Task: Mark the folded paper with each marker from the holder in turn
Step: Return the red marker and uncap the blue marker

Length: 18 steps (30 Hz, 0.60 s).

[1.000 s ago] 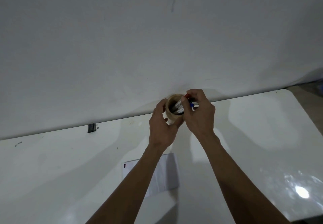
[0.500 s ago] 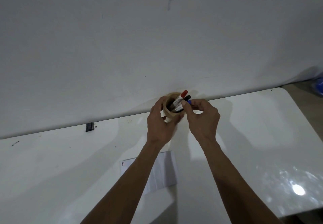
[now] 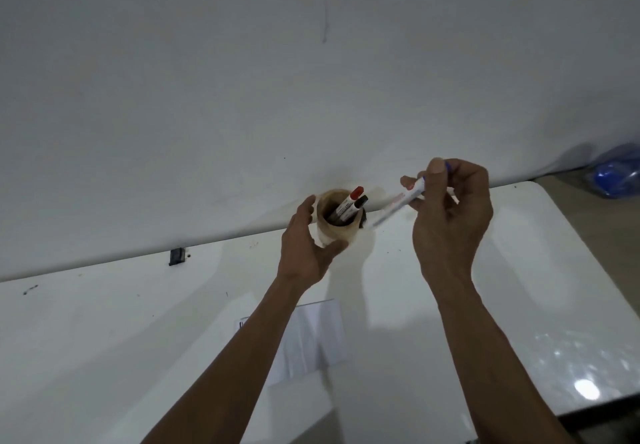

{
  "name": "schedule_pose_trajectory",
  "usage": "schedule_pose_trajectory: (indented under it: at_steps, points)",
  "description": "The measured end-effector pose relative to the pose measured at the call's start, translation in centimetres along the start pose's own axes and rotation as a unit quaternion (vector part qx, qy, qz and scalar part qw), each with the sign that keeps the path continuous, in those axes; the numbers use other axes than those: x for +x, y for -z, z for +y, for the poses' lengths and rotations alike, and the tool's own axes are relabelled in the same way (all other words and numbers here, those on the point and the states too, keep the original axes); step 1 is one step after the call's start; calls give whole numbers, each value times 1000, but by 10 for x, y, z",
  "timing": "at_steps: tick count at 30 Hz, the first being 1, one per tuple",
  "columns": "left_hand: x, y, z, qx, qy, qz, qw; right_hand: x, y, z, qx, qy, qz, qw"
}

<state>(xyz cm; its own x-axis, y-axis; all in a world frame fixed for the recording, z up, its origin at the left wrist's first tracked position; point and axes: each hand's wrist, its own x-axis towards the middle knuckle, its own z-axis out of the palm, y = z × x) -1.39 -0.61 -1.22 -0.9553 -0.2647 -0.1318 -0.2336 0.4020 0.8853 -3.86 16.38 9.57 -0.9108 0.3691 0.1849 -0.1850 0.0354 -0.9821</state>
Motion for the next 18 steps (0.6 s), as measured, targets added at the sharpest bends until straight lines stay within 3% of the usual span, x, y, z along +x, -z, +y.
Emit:
schedule_pose_trajectory:
  at_steps: [6,10,14,18]
  points:
    - [-46,53,16,-25,31,48,998,-50,-4,11,-88,-80,-144,983]
    - [-89,94,20,-73,39,7,997,-100,-14,20,-146,-131,-282,939]
    - [-126,126,8,-30,22,-28,999,-144,-27,11,-188,-126,-360,905]
    - [-154,149,-12,-56,38,-20,997,-177,-38,2,-194,-116,-407,885]
